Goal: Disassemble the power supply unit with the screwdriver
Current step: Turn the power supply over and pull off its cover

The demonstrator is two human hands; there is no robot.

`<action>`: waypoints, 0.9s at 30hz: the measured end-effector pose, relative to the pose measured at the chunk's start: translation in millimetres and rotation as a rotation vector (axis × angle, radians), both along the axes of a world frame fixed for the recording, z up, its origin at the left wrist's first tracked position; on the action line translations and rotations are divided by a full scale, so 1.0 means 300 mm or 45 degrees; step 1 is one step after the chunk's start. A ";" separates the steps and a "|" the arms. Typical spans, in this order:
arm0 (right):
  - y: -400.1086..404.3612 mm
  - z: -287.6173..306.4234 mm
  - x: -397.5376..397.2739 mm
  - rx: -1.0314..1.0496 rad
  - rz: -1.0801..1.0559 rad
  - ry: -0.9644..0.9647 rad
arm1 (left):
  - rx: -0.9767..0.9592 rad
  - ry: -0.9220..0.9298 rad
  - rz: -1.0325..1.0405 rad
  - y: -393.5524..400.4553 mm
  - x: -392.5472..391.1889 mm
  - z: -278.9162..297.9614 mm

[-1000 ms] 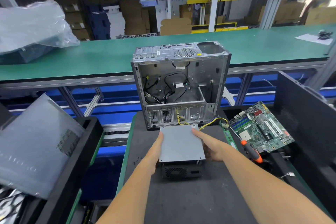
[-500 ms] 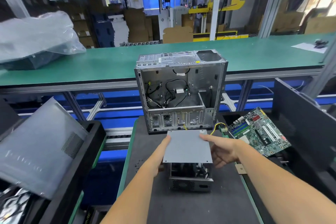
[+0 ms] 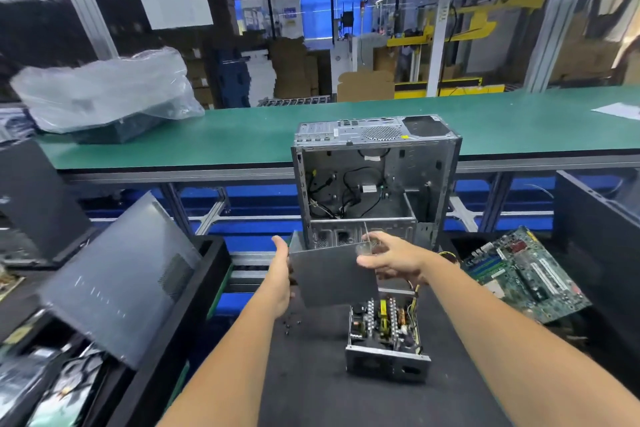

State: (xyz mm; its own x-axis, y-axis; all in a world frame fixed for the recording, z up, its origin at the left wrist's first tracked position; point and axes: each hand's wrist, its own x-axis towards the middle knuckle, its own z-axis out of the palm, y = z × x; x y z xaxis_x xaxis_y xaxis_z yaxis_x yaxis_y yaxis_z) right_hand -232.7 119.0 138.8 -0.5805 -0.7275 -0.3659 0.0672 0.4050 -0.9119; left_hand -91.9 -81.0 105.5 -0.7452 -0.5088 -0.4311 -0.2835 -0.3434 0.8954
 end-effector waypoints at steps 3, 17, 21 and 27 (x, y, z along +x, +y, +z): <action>-0.058 0.005 0.028 -0.009 0.119 0.185 | 0.081 0.075 -0.027 -0.057 0.035 -0.013; -0.271 -0.112 0.097 0.031 -0.114 0.151 | -0.213 -0.153 0.089 -0.137 0.024 -0.054; -0.292 -0.138 0.090 0.131 -0.052 0.129 | -0.450 -0.224 0.047 -0.177 0.006 -0.090; -0.322 -0.172 0.087 0.176 0.035 0.157 | -0.662 -0.365 -0.037 -0.203 -0.009 -0.123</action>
